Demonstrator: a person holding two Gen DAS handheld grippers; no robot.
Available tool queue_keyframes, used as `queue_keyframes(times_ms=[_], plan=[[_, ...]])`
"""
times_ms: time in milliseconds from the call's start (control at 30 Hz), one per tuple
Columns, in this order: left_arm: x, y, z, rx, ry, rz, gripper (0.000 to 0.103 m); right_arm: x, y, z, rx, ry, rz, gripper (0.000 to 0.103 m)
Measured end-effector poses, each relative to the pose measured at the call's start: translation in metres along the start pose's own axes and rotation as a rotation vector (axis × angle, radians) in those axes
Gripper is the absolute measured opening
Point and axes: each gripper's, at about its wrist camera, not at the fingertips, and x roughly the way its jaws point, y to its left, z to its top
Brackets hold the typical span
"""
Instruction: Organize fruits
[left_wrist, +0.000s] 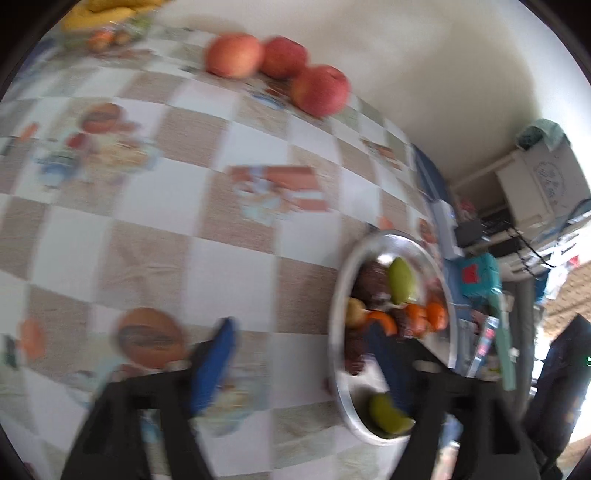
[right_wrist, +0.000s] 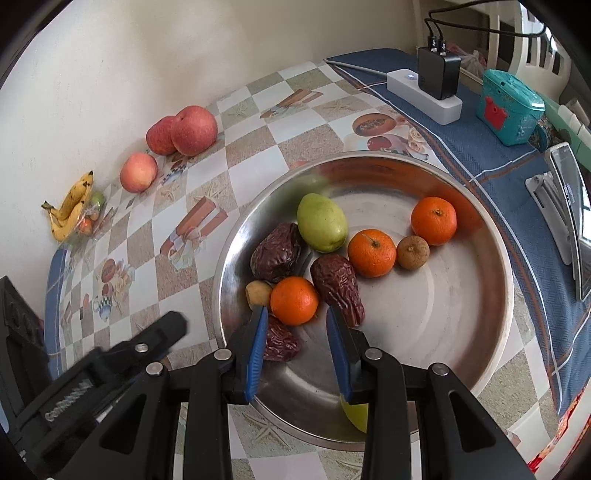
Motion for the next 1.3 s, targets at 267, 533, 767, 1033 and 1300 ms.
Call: queue_keyframes(times_ms=[267,533,767,1033,1300], plan=[[-0.039,0.032,0.0,0.103,-0.133,0.344,0.103,0.001,0.017,-0.014,-0.1,-0.02,-0.052,0.081],[-0.075,0.049,-0.016,0.152,-0.137,0.378,0.103,-0.01,0.027,-0.029,-0.157,-0.05,-0.051,0.1],[-0.089,0.052,-0.027,0.097,-0.145,0.438,0.103,-0.019,0.039,-0.042,-0.218,-0.062,-0.058,0.1],[-0.085,0.056,-0.028,0.058,-0.101,0.466,0.103,-0.022,0.048,-0.046,-0.265,-0.074,-0.073,0.1],[-0.083,0.055,-0.028,0.09,-0.098,0.575,0.103,-0.021,0.05,-0.045,-0.27,-0.07,-0.076,0.1]])
